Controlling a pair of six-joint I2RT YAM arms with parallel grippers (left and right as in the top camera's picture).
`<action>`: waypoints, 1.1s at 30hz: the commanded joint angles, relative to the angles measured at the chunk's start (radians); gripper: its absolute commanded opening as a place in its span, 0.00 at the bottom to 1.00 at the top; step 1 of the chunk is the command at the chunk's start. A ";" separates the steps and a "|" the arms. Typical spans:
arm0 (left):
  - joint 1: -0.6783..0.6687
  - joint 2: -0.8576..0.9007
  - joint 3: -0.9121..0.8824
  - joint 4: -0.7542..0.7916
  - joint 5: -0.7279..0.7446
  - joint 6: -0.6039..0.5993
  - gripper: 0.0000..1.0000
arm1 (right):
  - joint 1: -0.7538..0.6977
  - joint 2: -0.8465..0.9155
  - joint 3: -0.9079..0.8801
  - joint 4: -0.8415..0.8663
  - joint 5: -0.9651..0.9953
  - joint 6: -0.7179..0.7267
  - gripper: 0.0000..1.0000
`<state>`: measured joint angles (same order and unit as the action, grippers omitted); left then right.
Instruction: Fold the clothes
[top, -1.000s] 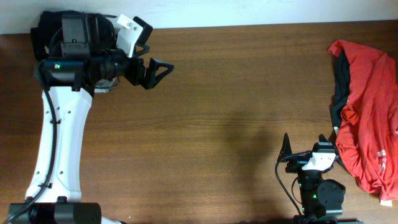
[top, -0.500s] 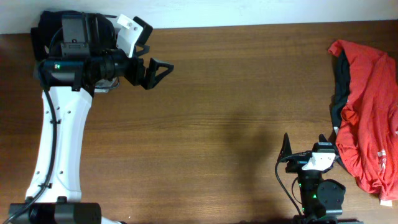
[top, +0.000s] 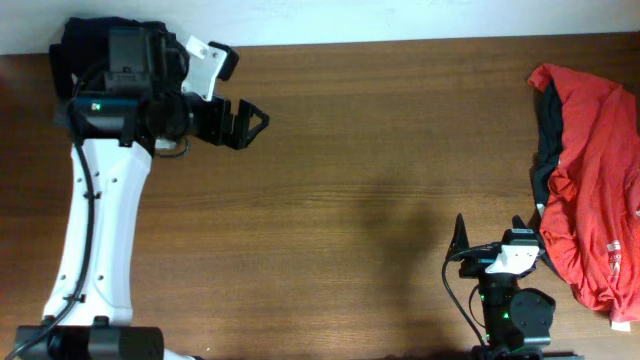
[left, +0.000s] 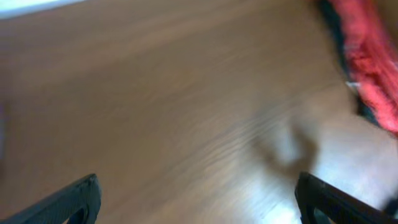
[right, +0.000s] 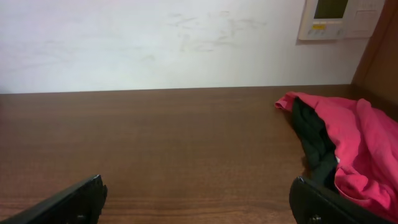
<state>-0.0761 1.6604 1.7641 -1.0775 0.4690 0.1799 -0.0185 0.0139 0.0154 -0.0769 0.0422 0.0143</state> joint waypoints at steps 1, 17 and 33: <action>-0.085 -0.026 -0.021 -0.012 -0.360 -0.179 0.99 | 0.006 -0.011 -0.010 -0.002 -0.008 -0.007 0.99; -0.148 -0.447 -0.888 0.666 -0.563 -0.210 0.99 | 0.006 -0.011 -0.010 -0.002 -0.008 -0.007 0.99; -0.045 -1.083 -1.598 1.221 -0.571 -0.209 0.99 | 0.006 -0.011 -0.010 -0.002 -0.008 -0.007 0.99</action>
<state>-0.1272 0.6281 0.2211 0.1055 -0.0875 -0.0212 -0.0185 0.0135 0.0147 -0.0761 0.0353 0.0143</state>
